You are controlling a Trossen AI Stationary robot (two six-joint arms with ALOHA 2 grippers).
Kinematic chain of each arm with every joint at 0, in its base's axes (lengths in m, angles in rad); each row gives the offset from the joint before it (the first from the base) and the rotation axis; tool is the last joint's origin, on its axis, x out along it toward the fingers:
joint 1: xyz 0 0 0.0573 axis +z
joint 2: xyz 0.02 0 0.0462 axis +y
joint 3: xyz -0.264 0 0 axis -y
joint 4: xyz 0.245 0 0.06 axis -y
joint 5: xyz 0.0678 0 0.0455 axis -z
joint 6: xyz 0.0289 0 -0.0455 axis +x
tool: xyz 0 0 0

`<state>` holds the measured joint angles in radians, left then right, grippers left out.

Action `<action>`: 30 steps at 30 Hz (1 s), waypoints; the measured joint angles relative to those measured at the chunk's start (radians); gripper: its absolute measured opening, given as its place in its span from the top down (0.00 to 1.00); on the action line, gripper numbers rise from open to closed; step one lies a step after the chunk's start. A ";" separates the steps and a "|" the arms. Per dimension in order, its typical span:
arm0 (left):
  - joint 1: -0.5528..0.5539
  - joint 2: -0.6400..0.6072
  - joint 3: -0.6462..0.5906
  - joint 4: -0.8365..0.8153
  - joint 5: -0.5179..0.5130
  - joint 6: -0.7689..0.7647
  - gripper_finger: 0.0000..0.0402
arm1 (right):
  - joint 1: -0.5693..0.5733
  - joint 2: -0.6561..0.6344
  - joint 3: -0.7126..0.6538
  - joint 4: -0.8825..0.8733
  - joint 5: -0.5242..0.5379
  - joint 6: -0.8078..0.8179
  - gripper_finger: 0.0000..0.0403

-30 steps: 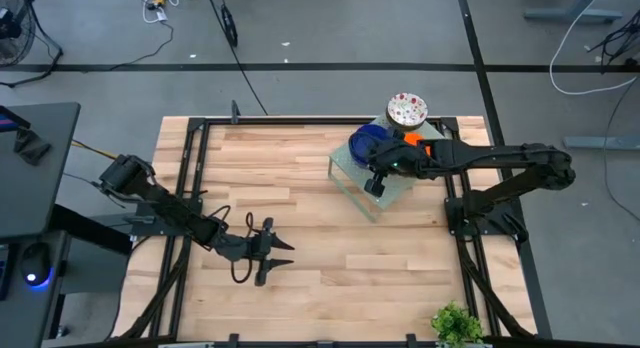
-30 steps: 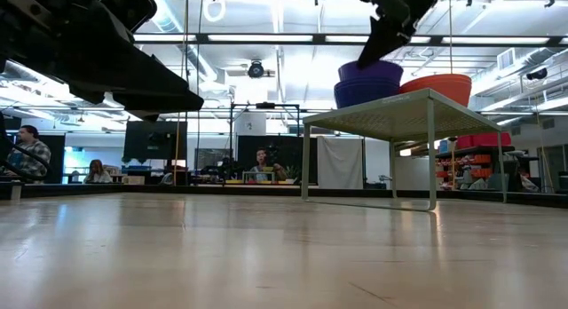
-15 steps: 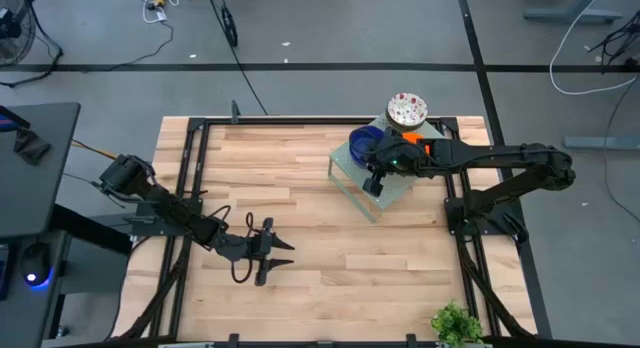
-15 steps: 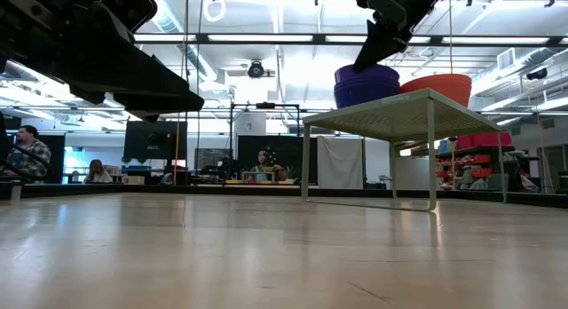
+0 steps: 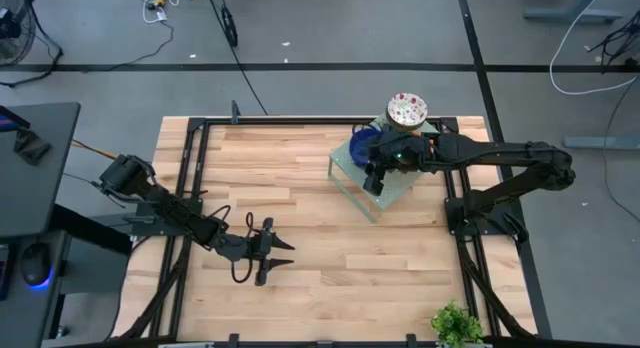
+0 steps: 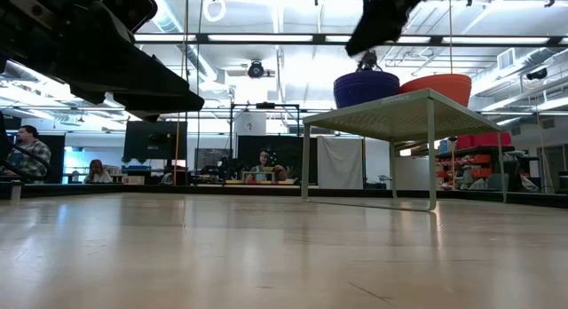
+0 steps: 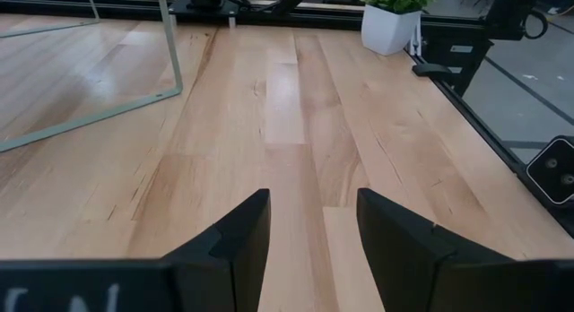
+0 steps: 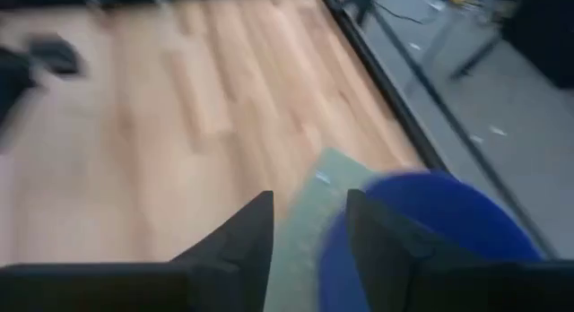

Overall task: Pick & Place Mini bowls
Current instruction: Return to Home Position

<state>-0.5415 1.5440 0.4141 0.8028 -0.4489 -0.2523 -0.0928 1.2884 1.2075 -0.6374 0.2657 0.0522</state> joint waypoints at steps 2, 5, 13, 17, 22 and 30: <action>0.000 0.000 0.000 0.000 0.000 0.000 0.57 | 0.017 0.000 0.029 0.005 -0.046 0.023 0.63; 0.000 0.000 0.000 0.000 0.000 0.000 0.57 | 0.079 -0.001 0.035 0.035 -0.079 0.086 0.63; -0.002 0.000 0.000 -0.008 0.000 -0.016 0.57 | 0.415 0.000 -0.044 0.136 -0.106 0.176 0.68; -0.002 0.000 0.000 -0.009 0.000 -0.023 0.57 | 0.576 -0.012 -0.126 0.221 -0.027 0.145 0.72; -0.002 0.000 0.000 -0.009 0.000 -0.031 0.57 | 0.621 -0.162 -0.301 0.326 -0.004 0.185 0.78; 0.000 0.000 0.000 -0.010 -0.001 -0.028 0.57 | 0.586 -0.571 -0.693 0.731 0.012 0.180 0.83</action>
<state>-0.5418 1.5444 0.4145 0.7930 -0.4494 -0.2806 0.4929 0.7171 0.5145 0.0941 0.2773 0.2324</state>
